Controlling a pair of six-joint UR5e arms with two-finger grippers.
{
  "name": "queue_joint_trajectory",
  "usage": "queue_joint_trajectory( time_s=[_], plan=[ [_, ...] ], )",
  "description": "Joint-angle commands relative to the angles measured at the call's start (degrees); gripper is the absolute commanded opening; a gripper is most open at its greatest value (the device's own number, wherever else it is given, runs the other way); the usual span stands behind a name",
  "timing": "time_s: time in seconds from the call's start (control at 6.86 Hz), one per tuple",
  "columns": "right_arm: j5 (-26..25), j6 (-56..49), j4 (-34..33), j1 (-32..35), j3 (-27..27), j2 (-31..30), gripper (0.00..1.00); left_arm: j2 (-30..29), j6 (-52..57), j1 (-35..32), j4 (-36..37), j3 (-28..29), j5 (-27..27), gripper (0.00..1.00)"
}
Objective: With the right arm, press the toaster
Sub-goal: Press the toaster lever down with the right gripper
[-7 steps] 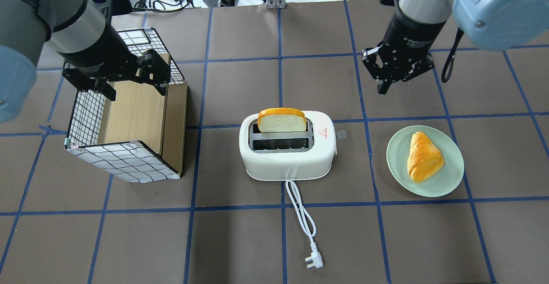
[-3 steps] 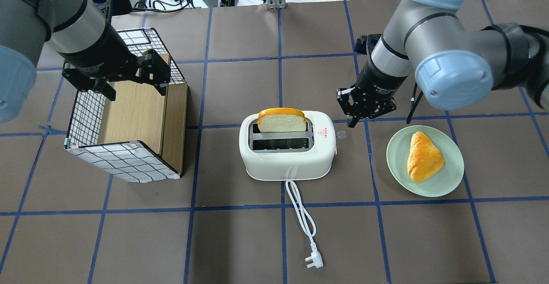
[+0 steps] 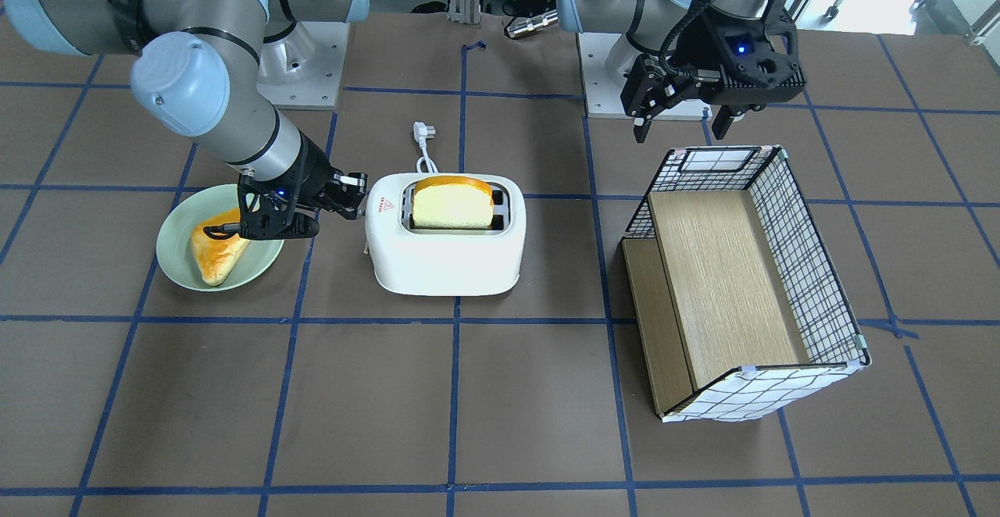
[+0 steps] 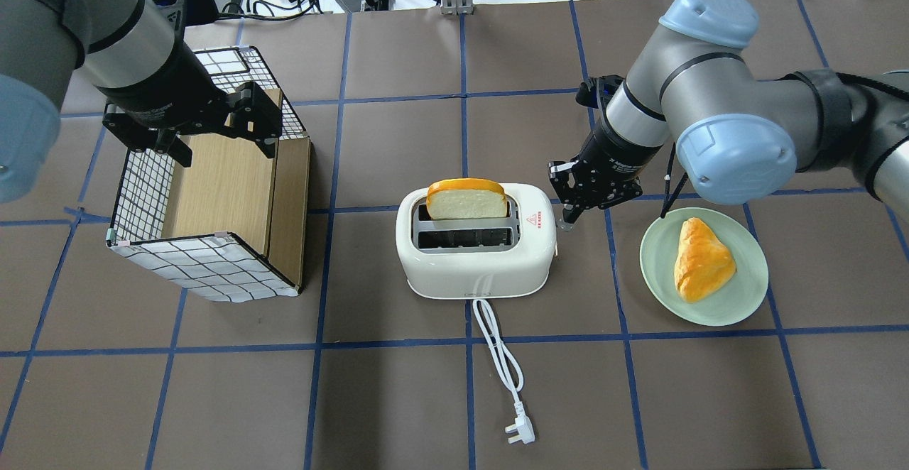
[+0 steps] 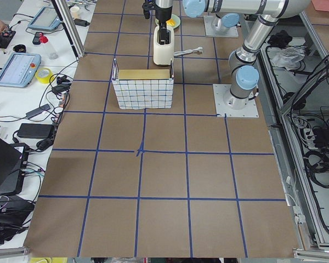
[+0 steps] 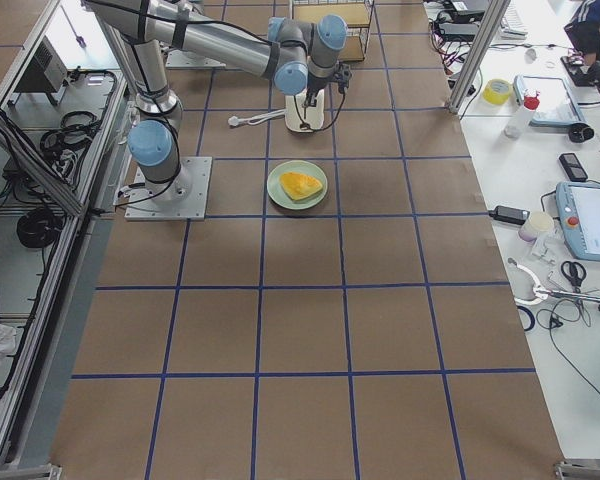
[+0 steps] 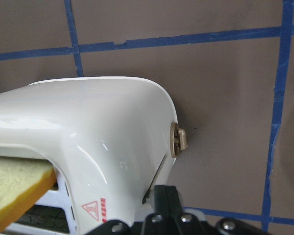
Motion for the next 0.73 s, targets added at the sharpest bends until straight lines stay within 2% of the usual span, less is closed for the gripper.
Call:
queue_joint_trajectory(
  time_s=[0.0,0.58],
  plan=[
    [0.43,-1.08,-0.18,0.0,0.21,0.34,0.0,0.0,0.0,0.0,0.0,0.0,-0.02,1.0],
    [0.61,-3.01,-2.9,-0.08,1.26,2.19,0.0,0.0,0.0,0.0,0.0,0.0,0.07,1.0]
  ],
)
